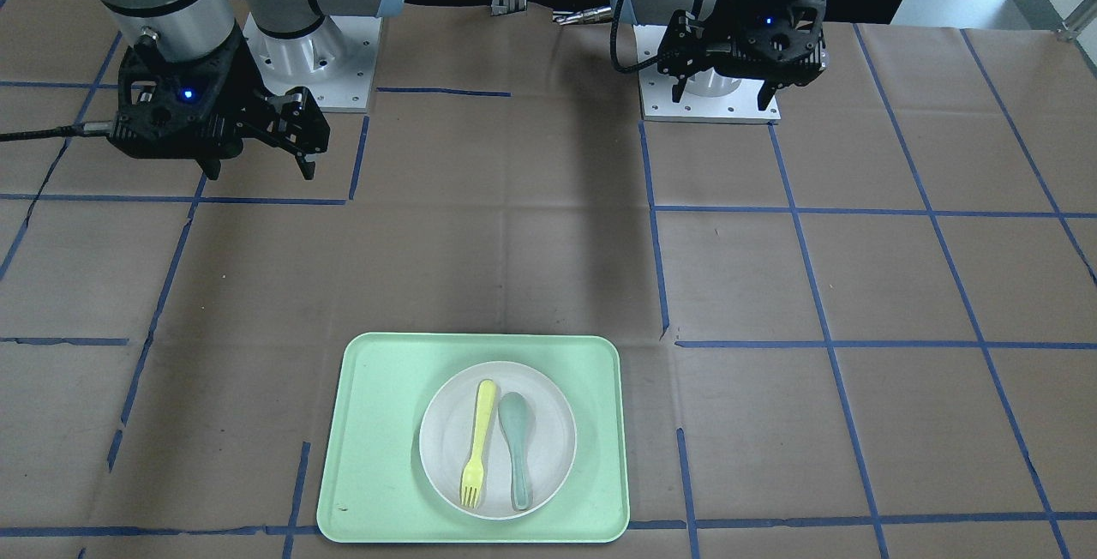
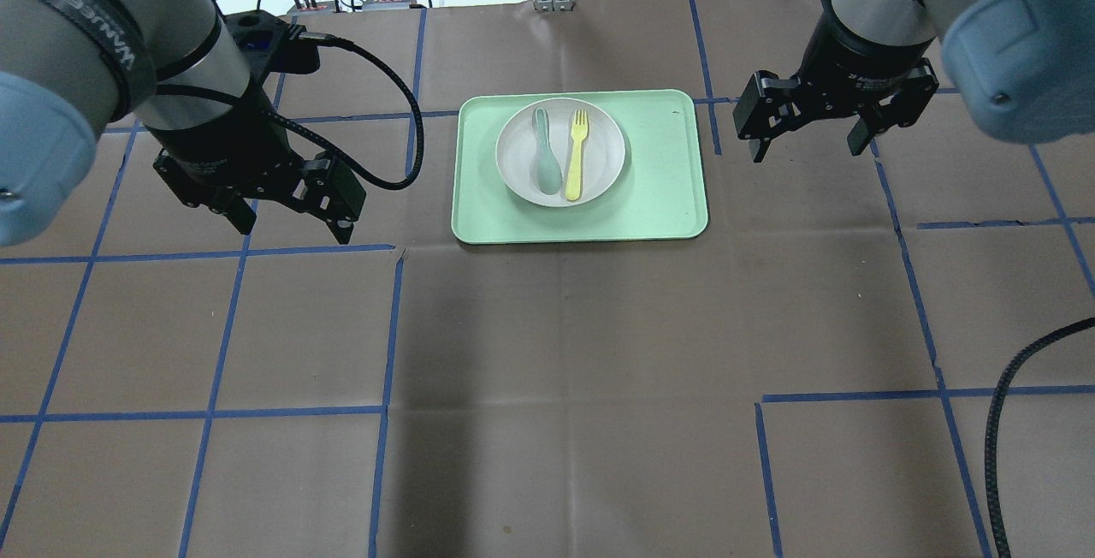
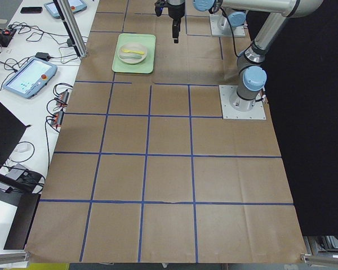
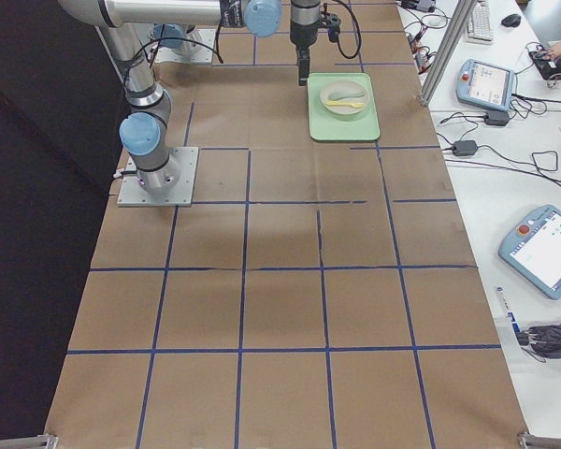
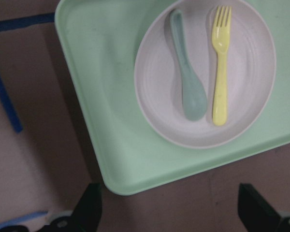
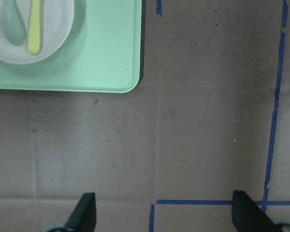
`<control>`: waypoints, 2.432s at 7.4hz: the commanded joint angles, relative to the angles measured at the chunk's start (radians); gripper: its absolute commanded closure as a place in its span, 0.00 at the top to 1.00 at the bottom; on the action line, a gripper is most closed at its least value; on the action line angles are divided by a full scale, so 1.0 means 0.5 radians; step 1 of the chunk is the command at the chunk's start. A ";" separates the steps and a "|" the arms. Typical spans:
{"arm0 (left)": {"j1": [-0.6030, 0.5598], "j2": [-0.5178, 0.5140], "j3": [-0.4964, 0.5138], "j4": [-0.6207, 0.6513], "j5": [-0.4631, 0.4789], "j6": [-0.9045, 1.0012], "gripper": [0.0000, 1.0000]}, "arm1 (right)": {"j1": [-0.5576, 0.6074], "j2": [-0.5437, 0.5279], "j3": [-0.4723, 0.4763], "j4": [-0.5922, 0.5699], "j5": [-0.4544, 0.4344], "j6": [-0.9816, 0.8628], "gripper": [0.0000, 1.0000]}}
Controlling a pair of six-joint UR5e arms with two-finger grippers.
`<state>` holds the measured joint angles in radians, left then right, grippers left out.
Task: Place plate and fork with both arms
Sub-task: 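Lift the left gripper away from the tray while the right gripper moves toward the plate, then lower the right gripper into the plate and grasp the yellow fork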
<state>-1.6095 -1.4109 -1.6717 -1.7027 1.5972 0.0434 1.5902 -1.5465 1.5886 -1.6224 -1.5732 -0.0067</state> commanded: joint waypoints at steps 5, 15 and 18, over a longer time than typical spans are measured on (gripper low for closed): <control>0.130 -0.095 -0.068 0.046 -0.004 -0.001 1.00 | 0.525 0.888 -0.794 -0.099 -0.010 0.543 1.00; 0.139 -0.142 -0.086 0.353 -0.256 -0.118 1.00 | 0.553 1.452 -0.842 -0.440 -0.023 0.695 0.53; 0.148 -0.108 -0.086 0.356 -0.249 -0.139 1.00 | 0.553 1.531 -0.855 -0.547 -0.032 0.728 0.46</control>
<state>-1.5372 -1.4683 -1.7149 -1.5253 1.4688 -0.0241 1.8669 -0.7949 1.1661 -1.8817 -1.5864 0.3499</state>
